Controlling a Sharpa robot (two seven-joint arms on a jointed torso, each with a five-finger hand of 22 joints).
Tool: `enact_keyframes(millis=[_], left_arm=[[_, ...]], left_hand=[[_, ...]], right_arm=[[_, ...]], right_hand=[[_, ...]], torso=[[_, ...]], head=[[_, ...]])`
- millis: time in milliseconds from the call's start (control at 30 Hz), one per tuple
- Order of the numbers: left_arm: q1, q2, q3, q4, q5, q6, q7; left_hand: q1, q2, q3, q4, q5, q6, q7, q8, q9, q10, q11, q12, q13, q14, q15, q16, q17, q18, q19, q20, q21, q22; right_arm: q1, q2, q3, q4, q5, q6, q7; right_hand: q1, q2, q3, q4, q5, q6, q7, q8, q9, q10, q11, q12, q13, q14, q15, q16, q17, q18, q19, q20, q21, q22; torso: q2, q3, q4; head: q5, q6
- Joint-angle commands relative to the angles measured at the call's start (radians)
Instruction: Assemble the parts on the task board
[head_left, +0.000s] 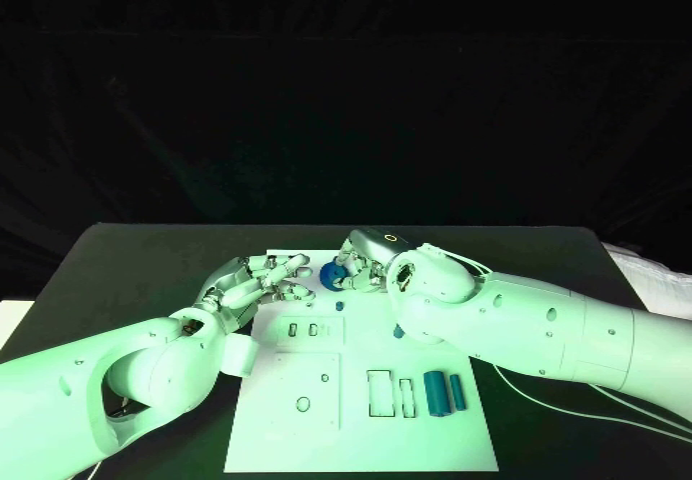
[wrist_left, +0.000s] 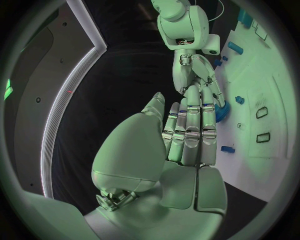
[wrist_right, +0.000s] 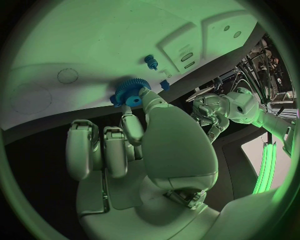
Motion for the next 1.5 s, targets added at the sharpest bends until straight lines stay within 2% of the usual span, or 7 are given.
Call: enact_keyframes(millis=[33,200,367,733,1200,1500], left_arm=[[0.001,0.002,0.001,0.003,-0.004,0.021,0.006],[0.001,0.001,0.001,0.003,-0.004,0.02,0.005],[0.001,0.0,0.001,0.004,-0.004,0.021,0.004],[0.001,-0.002,0.001,0.005,-0.004,0.023,0.0],[0.002,-0.004,0.001,0.007,-0.004,0.022,-0.002],[0.002,-0.001,0.001,0.004,-0.004,0.022,-0.002]], left_hand=[[0.003,0.002,0.002,-0.006,-0.005,-0.003,0.006,-0.004,-0.001,-0.004,0.004,-0.003,0.0,-0.006,0.002,-0.005,0.001,0.01,-0.006,0.001,-0.005,-0.001],[0.003,0.002,0.002,-0.006,-0.005,-0.003,0.006,-0.004,-0.001,-0.004,0.004,-0.003,0.0,-0.006,0.002,-0.005,0.001,0.01,-0.006,0.001,-0.005,-0.001],[0.003,0.002,0.002,-0.006,-0.005,-0.003,0.006,-0.004,-0.001,-0.004,0.004,-0.003,0.0,-0.006,0.002,-0.005,0.001,0.01,-0.006,0.001,-0.005,-0.001],[0.003,0.002,0.001,-0.007,-0.005,-0.004,0.007,-0.005,-0.001,-0.004,0.004,-0.004,0.0,-0.007,0.002,-0.005,0.003,0.01,-0.006,0.002,-0.005,-0.001],[0.002,0.001,0.001,-0.007,-0.005,-0.004,0.007,-0.005,-0.001,-0.004,0.004,-0.005,0.0,-0.007,0.002,-0.006,0.003,0.01,-0.006,0.002,-0.005,-0.001],[0.002,0.001,0.0,-0.007,-0.005,-0.004,0.007,-0.005,-0.001,-0.004,0.004,-0.005,0.0,-0.007,0.002,-0.006,0.003,0.01,-0.006,0.002,-0.005,-0.001]], right_arm=[[-0.001,0.004,-0.002,-0.001,-0.014,0.026,0.005],[-0.001,0.007,-0.003,-0.002,-0.014,0.018,0.009],[-0.001,0.01,-0.003,-0.005,-0.012,0.015,0.008],[-0.001,0.011,-0.003,-0.004,-0.005,0.028,0.011],[0.0,0.016,-0.003,-0.013,-0.003,0.03,0.013],[0.0,0.023,-0.003,-0.023,0.002,0.021,0.015]], right_hand=[[-0.015,-0.008,-0.002,0.003,-0.014,-0.016,0.005,-0.009,0.004,-0.011,0.004,-0.008,0.001,0.084,0.01,0.006,0.158,-0.008,0.004,0.005,0.007,0.002],[-0.034,-0.022,-0.014,0.006,-0.032,-0.052,0.015,-0.026,-0.006,-0.02,0.013,-0.025,-0.009,0.084,0.018,0.007,0.162,-0.008,0.003,0.013,0.007,0.003],[-0.044,-0.029,-0.028,0.011,-0.06,-0.098,0.025,-0.027,-0.015,-0.038,0.023,-0.059,-0.031,0.085,0.027,0.009,0.166,-0.008,0.003,0.022,0.008,0.004],[-0.048,-0.032,-0.036,0.017,-0.065,-0.117,0.03,-0.027,-0.016,-0.05,0.027,-0.082,-0.046,0.085,0.031,0.01,0.168,-0.008,0.001,0.026,0.007,0.003],[-0.042,-0.025,-0.033,0.018,-0.064,-0.115,0.029,-0.024,-0.014,-0.05,0.027,-0.08,-0.044,0.085,0.032,0.01,0.169,-0.008,0.002,0.027,0.009,0.007],[-0.039,-0.001,-0.026,0.021,-0.052,-0.092,0.025,-0.016,-0.009,-0.037,0.024,-0.056,-0.023,0.085,0.03,0.01,0.17,-0.009,0.003,0.027,0.011,0.01]], torso=[[0.0,0.0006,-0.0005],[0.0,0.0003,-0.0006],[0.0,0.0001,0.0],[0.0,0.0011,0.0],[0.001,0.0004,0.0],[0.0,-0.0001,0.0002]], head=[[0.002,-0.001],[0.001,-0.002],[0.001,-0.001],[0.001,-0.001],[0.0,-0.004],[0.0,-0.006]])
